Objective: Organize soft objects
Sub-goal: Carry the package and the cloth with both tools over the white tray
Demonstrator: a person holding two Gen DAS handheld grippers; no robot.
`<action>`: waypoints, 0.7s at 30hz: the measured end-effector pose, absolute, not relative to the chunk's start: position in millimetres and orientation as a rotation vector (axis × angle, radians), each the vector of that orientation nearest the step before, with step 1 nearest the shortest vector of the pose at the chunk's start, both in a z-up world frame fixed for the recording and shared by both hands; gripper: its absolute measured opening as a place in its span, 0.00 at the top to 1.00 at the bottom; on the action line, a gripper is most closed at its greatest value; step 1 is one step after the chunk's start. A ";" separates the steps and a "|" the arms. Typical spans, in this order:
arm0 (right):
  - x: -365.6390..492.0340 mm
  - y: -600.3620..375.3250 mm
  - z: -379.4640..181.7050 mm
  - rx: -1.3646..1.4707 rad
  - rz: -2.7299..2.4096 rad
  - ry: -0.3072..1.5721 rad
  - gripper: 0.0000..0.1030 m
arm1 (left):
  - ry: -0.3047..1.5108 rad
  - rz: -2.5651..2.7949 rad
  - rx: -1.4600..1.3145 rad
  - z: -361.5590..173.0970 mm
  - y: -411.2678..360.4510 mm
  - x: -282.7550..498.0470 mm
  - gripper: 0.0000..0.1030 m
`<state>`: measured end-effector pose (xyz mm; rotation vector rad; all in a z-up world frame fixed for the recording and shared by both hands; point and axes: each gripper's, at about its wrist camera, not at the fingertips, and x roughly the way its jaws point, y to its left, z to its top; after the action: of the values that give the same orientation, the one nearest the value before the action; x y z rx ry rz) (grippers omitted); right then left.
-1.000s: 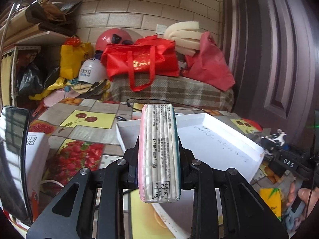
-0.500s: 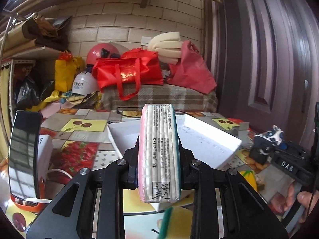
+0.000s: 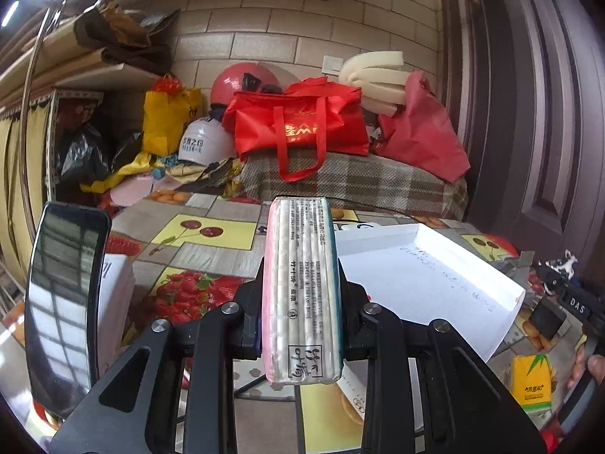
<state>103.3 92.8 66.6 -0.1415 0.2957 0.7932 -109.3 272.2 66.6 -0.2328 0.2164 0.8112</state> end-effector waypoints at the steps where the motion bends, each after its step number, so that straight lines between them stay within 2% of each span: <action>1: 99.4 98.0 66.5 -0.142 0.806 0.291 0.59 | 0.217 0.804 -0.213 66.9 267.7 -105.5 0.74; 8: 72.9 127.8 66.5 -0.172 0.891 0.262 0.59 | 0.247 0.771 -0.208 67.6 268.4 -77.7 0.74; 21: 78.7 171.3 62.6 -0.200 0.973 0.333 0.59 | 0.325 0.728 -0.148 66.4 270.6 -30.9 0.74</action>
<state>78.7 171.3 62.6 -0.2003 0.3334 0.9727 -30.9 270.6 66.4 -0.1483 0.3252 0.7278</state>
